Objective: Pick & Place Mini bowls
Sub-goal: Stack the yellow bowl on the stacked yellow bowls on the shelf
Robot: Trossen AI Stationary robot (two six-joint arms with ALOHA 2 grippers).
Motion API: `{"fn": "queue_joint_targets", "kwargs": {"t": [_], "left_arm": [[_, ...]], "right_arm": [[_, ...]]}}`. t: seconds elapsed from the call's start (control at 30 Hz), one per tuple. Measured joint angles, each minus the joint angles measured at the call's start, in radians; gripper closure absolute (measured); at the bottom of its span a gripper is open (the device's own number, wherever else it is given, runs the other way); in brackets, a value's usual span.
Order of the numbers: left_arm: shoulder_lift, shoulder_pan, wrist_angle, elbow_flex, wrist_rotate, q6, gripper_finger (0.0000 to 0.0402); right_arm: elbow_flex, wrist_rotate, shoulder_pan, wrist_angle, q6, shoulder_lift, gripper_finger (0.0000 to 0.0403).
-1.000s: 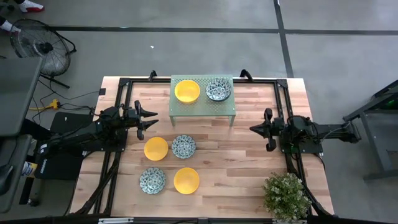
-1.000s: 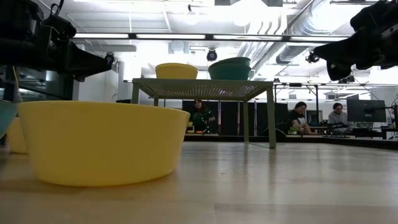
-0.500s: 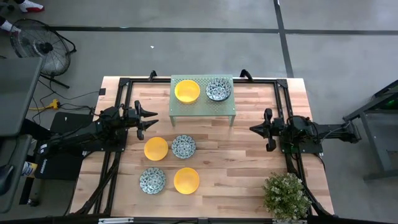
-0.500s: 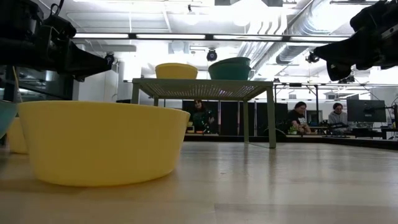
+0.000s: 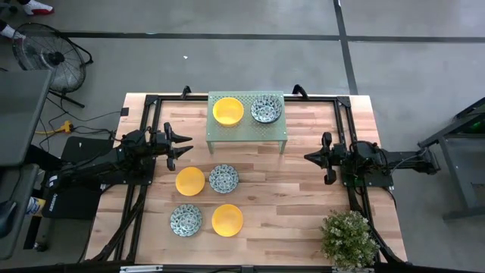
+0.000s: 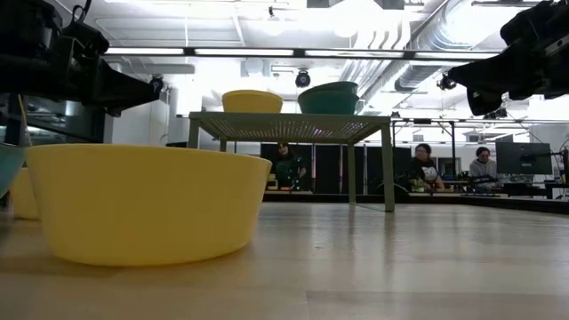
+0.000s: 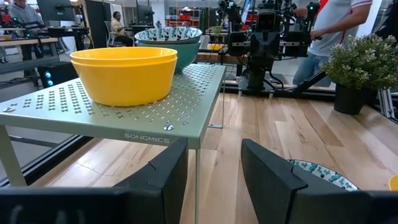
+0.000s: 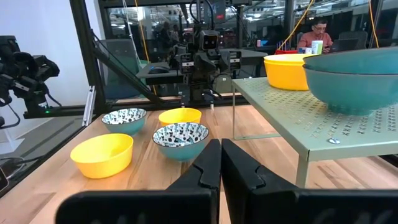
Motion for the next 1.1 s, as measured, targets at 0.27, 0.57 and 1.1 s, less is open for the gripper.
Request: {"fn": "queue_joint_targets", "kwargs": {"t": [0.27, 0.57, 1.1], "left_arm": [[0.000, 0.000, 0.000, 0.000, 0.000, 0.000, 0.0255], [0.000, 0.000, 0.000, 0.000, 0.000, 0.000, 0.0255], [0.004, 0.000, -0.090, 0.050, -0.050, 0.000, 0.0255]], "right_arm": [[0.000, 0.000, 0.000, 0.000, 0.000, 0.000, 0.0402], [0.000, 0.000, 0.000, 0.000, 0.000, 0.000, 0.0402], [0.000, 0.000, 0.000, -0.001, 0.000, 0.001, 0.0402]]}}
